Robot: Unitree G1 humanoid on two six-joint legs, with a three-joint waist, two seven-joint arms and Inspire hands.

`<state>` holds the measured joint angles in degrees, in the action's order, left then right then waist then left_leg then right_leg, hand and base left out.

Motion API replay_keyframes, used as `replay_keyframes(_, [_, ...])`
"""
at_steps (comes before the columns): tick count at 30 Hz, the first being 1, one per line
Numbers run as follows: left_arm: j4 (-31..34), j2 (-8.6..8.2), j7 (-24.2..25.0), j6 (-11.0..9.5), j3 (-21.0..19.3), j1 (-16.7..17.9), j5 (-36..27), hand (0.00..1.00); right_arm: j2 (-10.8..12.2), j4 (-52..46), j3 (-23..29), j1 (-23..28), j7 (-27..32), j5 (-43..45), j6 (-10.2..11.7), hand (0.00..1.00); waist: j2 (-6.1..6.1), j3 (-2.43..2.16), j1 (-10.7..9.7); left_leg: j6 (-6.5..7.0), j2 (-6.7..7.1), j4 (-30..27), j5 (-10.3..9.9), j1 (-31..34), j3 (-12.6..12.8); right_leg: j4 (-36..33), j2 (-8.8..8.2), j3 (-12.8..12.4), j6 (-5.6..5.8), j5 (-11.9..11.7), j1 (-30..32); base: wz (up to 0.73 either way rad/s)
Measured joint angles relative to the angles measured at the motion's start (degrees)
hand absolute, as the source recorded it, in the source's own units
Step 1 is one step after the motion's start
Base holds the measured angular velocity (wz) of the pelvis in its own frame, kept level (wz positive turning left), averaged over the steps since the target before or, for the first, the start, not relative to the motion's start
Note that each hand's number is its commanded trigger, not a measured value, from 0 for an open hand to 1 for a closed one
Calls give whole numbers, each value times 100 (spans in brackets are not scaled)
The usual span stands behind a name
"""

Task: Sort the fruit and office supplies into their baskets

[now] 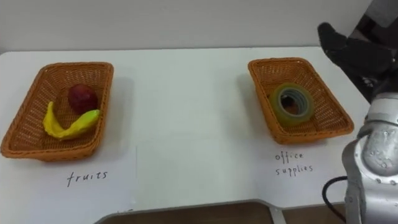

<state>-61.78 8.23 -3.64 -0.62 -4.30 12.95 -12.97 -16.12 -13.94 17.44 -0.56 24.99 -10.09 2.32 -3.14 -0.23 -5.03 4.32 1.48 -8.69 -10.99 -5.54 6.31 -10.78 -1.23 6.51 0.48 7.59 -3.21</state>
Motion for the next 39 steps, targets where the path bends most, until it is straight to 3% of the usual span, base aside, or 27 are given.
replay_keyframes(10, [-1,18,-164,0,1,140,-322,0,44,360,580,1184,1055,-1561,136,0,39,14,-258,-32,-43,2,-31,28,47,4,44,-42,-7,-2,43,-2])
replay_keyframes(12, [0,20,-247,-1,-6,163,-322,0,55,573,671,1296,1263,-1742,153,0,78,-14,-272,-37,-62,-1,-48,10,103,5,58,-77,-7,-2,36,-8])
replay_keyframes(14, [15,22,-349,0,-9,213,-390,0,69,1080,837,1341,1574,-1946,247,0,115,-39,-293,-40,-68,-3,-61,-15,120,8,70,-141,-8,-1,17,-6])
replay_keyframes(19, [339,21,-476,-4,-10,313,-559,0,178,2307,1142,1607,2136,-2821,350,0,104,-36,-313,-43,-57,-10,-74,-12,119,3,55,-137,-28,28,23,-1])
replay_keyframes(23, [329,21,-473,-7,-57,386,-556,0,531,3212,1330,1879,2465,-3479,420,0,95,-34,-378,-55,-54,-71,-87,-17,109,-29,47,-122,-43,129,36,2])
replay_keyframes(26, [336,13,-434,-6,-229,402,-523,0,598,3814,1332,1967,2678,-3690,480,0,95,-31,-412,-61,-55,-73,-90,-19,94,-30,58,-143,-39,165,41,2])
replay_keyframes(33, [499,10,-303,7,-237,457,-556,0,762,4979,1268,2056,2648,-3790,581,0,125,-15,-400,-69,-59,-17,-95,-20,91,-11,59,-167,-40,175,45,0])
replay_keyframes(39, [367,-30,-175,33,-238,419,-539,0,802,6546,806,1861,1743,-3932,527,0,132,-19,-331,-76,-62,8,-117,-14,84,-2,65,-163,-42,183,23,0])
